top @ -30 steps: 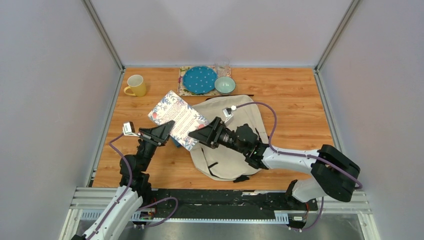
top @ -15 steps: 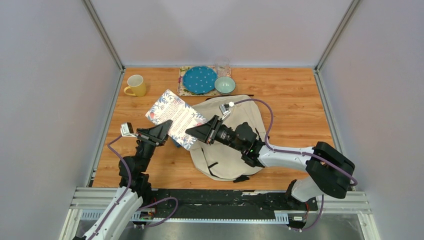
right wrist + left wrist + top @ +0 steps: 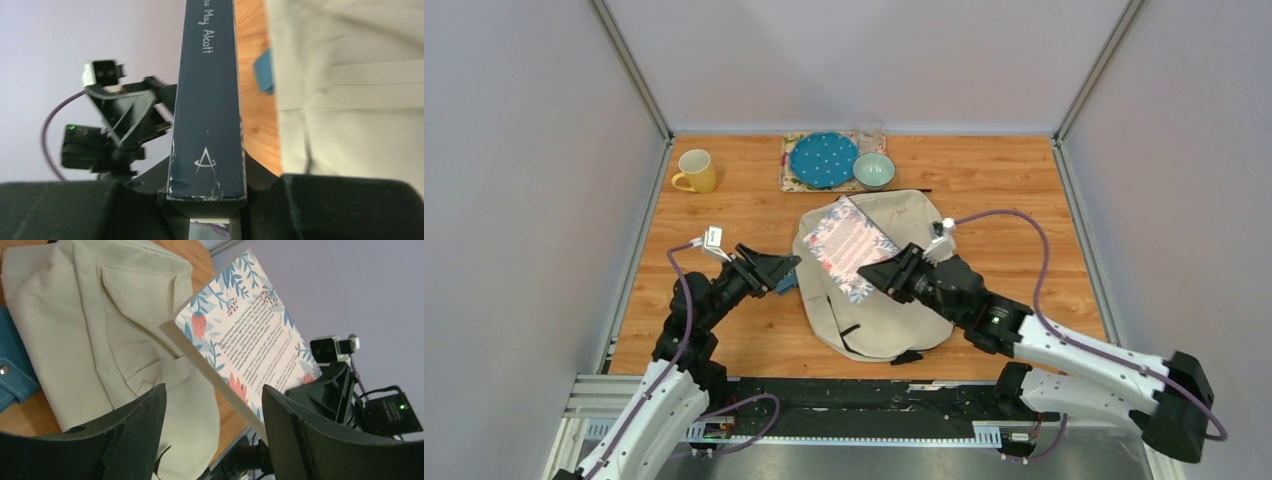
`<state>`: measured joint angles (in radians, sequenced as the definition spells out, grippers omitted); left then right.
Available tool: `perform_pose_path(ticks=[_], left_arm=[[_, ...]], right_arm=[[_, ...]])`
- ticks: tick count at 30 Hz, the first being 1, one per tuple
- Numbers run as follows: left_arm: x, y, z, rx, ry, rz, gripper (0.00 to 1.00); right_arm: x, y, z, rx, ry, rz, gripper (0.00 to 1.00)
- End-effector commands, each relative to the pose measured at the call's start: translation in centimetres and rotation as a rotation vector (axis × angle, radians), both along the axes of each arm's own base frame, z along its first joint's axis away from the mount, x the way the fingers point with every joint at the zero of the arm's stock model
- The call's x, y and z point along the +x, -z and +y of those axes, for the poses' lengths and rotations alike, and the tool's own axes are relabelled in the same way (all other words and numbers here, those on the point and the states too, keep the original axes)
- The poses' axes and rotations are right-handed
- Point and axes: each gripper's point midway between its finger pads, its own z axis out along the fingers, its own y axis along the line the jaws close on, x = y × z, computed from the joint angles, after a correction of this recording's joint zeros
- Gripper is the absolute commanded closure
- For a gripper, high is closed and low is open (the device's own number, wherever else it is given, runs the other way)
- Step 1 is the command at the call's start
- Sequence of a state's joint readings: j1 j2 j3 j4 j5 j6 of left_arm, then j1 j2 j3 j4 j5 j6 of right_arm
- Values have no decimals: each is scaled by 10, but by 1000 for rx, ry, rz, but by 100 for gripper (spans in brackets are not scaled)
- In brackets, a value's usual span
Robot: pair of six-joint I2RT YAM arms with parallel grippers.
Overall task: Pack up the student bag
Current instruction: Pick up the book from the center of the board, then place the book in the student bag.
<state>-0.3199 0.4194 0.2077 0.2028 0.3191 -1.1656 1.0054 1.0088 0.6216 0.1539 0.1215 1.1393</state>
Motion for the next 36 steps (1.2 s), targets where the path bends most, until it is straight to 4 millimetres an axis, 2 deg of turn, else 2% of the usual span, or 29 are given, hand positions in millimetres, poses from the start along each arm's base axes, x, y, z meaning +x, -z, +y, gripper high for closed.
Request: perform_pose_path(ticks=[1, 2, 3, 4, 5, 7, 8, 10, 12, 13, 14, 15, 16, 17, 19, 21, 22, 24, 25, 27, 30, 36], left_arm=[[-18, 12, -17, 236, 194, -18, 23], [-20, 16, -21, 252, 223, -20, 23], [-20, 18, -24, 267, 241, -16, 22], [-21, 19, -27, 285, 253, -22, 22], [-30, 26, -35, 332, 299, -25, 22], [-28, 34, -39, 413, 289, -7, 22], [-38, 35, -50, 460, 344, -39, 21], [-36, 39, -57, 549, 349, -26, 21], [-41, 39, -74, 659, 395, -61, 21], [-46, 44, -78, 717, 417, -58, 21], [-47, 45, -81, 773, 424, -84, 21], [-51, 45, -92, 830, 434, -107, 21], [-53, 46, -96, 859, 442, -119, 20], [-54, 45, -101, 886, 457, -143, 20], [-62, 40, -122, 902, 514, -175, 20], [-65, 33, -141, 939, 552, -221, 20], [-76, 32, -150, 960, 593, -248, 19], [-76, 30, -165, 1018, 612, -288, 19], [-81, 31, -170, 1034, 634, -300, 19], [-88, 32, -183, 1058, 675, -330, 19], [-97, 38, -192, 1078, 719, -355, 18], [-108, 50, -204, 1129, 767, -408, 18]], right_arm=[[17, -1, -83, -142, 298, -50, 100], [15, -2, -93, -142, 321, -54, 100], [13, -14, -110, -106, 366, -76, 100], [10, -8, -121, -135, 385, -65, 100], [8, -10, -131, -132, 407, -67, 100], [2, -15, -156, -131, 457, -77, 100], [-1, -17, -163, -130, 470, -79, 100], [-8, -19, -184, -132, 503, -83, 100], [-12, -18, -197, -136, 525, -82, 100], [-16, -12, -204, -164, 528, -70, 100], [-20, -18, -212, -134, 532, -76, 100], [-23, -18, -217, -136, 537, -75, 100], [-27, -11, -224, -167, 537, -63, 100], [-31, -18, -232, -133, 549, -62, 100], [-38, -10, -248, -169, 570, -42, 100], [-42, -13, -263, -155, 602, -41, 100], [-46, -7, -271, -186, 609, -33, 100], [-49, -13, -284, -174, 634, -44, 100], [-52, -10, -288, -191, 636, -41, 100], [-55, -17, -297, -180, 651, -48, 100], [-57, -20, -304, -184, 665, -49, 100], [-59, -17, -305, -184, 665, -29, 100]])
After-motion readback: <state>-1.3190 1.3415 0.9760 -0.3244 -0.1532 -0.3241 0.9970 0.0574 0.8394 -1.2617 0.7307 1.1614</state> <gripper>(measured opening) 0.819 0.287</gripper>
